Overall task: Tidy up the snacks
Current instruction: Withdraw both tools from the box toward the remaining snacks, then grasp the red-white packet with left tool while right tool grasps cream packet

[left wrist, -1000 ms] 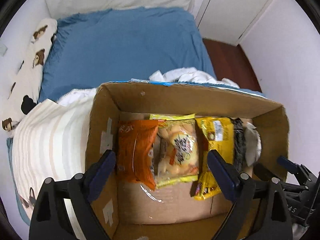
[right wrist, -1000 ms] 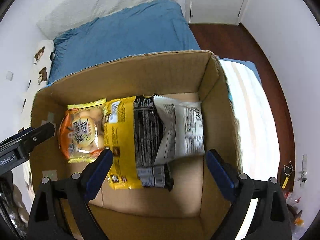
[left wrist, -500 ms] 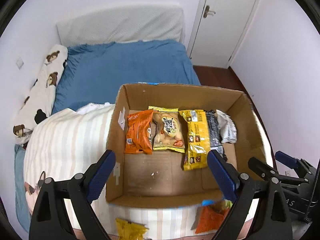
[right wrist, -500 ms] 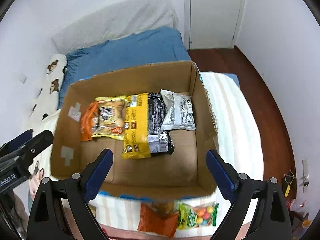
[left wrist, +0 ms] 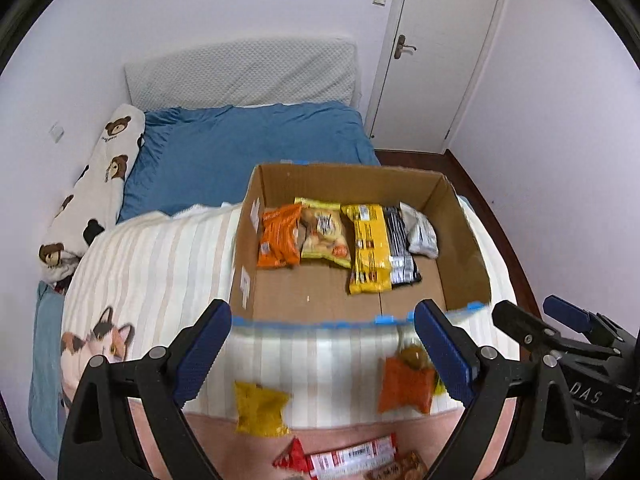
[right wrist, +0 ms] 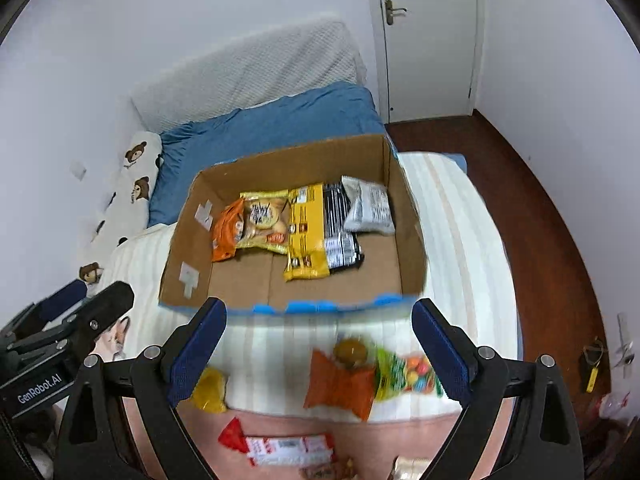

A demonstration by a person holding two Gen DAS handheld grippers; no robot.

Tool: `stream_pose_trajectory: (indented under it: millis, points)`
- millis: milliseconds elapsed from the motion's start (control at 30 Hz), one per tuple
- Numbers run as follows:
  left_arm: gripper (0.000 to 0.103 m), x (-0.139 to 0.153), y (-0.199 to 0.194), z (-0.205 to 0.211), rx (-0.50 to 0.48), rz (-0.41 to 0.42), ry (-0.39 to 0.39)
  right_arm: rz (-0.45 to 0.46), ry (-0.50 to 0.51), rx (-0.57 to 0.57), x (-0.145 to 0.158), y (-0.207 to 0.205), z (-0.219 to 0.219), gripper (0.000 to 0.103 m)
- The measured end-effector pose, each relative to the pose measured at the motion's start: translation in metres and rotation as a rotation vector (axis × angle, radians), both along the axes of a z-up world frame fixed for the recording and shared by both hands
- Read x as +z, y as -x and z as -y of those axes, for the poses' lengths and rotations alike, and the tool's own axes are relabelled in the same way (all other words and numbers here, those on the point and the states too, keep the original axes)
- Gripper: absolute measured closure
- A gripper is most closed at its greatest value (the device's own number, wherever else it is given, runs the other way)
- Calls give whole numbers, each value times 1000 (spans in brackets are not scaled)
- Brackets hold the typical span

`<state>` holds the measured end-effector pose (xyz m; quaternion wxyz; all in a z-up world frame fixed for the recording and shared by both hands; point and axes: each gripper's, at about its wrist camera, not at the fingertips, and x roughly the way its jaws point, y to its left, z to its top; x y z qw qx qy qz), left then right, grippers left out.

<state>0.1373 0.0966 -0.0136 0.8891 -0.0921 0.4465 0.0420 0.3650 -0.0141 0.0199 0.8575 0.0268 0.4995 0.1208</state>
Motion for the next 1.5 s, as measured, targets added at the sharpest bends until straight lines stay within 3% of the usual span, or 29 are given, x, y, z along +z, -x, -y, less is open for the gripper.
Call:
stream_pose_trajectory:
  millis: [200, 400, 500, 733, 833, 933, 967, 1033, 1167, 1200, 1300, 1367, 1433, 1500]
  points:
    - [9, -37, 45, 12, -1, -81, -33, -114, -47, -59, -37, 42, 36, 7]
    - [9, -108, 81, 32, -57, -250, -83, -310, -56, -164, -115, 85, 88, 7]
    - [9, -143, 92, 57, -155, -315, -168, -384, -37, -195, -145, 102, 107, 7]
    - [9, -225, 91, 134, -519, -441, -463, -531, 6, -217, -220, 137, 131, 9]
    - [9, -257, 87, 156, -654, -474, -584, -553, 21, -207, -239, 143, 131, 18]
    - [13, -279, 84, 168, -742, -498, -628, -574, 45, -188, -256, 147, 128, 32]
    - [22, -280, 82, 168, -741, -501, -613, -569, 56, -185, -259, 148, 129, 38]
    - [41, -277, 76, 166, -714, -533, -523, -562, 52, -189, -261, 150, 132, 40]
    - [42, -264, 59, 145, -543, -561, -335, -538, 31, -215, -257, 150, 139, 41]
    - [42, -260, 53, 135, -473, -577, -260, -536, 22, -219, -256, 149, 141, 41]
    - [42, -258, 35, 82, -172, -636, 107, -520, 8, -215, -253, 140, 144, 41]
    - [42, -262, 33, 57, -41, -647, 257, -500, 10, -195, -249, 131, 142, 41]
    - [42, -266, 34, 49, -20, -662, 311, -491, 29, -147, -248, 121, 135, 40]
    - [42, -270, 35, 59, -102, -687, 243, -496, 27, -123, -248, 114, 131, 39]
